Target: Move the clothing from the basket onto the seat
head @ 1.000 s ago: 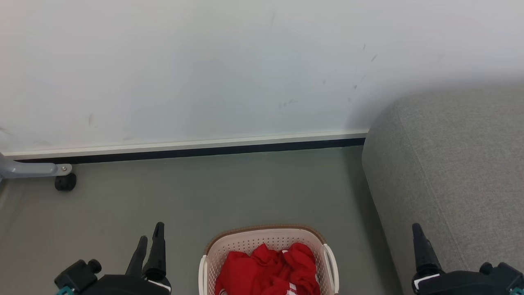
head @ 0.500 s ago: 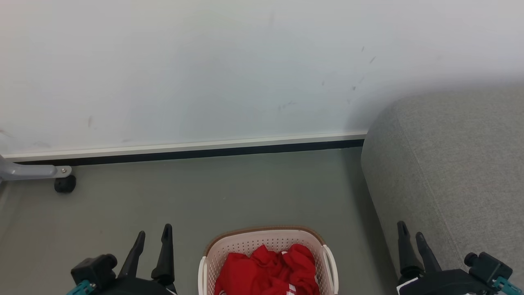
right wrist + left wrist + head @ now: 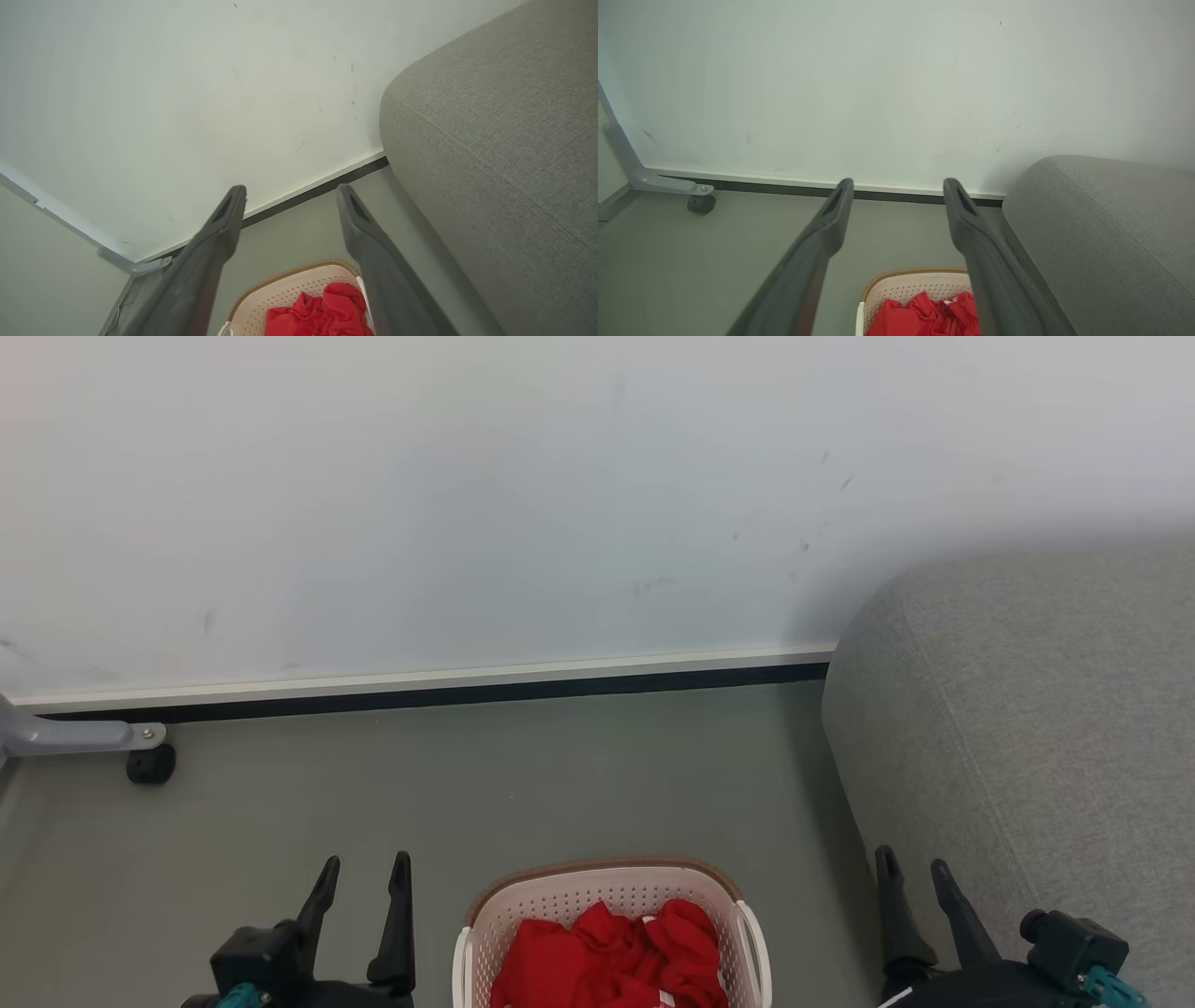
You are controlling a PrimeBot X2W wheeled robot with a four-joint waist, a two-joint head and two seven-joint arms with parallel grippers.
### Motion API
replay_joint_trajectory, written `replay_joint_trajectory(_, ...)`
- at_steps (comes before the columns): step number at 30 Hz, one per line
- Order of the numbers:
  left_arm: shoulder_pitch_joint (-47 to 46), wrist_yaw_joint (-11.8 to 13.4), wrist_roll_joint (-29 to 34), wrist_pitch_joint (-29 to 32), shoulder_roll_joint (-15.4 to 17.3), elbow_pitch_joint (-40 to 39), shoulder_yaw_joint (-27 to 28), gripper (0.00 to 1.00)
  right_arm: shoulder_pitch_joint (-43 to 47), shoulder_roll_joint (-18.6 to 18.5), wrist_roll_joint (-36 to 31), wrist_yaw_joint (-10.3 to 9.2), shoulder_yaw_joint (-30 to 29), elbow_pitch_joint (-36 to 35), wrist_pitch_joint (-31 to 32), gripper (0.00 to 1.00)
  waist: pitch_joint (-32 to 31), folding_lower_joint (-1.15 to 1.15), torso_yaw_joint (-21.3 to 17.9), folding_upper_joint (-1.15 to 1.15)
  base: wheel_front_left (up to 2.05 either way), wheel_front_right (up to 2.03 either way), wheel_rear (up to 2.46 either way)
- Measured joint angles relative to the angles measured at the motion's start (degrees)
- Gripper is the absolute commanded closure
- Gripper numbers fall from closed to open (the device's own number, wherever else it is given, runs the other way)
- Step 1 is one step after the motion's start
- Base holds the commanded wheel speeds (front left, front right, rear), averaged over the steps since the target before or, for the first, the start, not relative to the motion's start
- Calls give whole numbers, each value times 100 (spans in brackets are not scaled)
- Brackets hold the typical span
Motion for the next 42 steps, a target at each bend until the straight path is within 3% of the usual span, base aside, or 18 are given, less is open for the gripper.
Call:
replay_joint_trajectory(23, 102, 291, 1477, -471, 9, -1, -193, 0, 60, -169, -1567, -281, 476, -168, -452, 0, -73, 0, -17, 0, 0, 0, 0)
replay_joint_trajectory(42, 106, 242, 1432, -471, -8, 101, -96, 0, 130, -165, -1585, -280, 464, -152, -452, 0, -74, 0, -12, 0, 0, 0, 0)
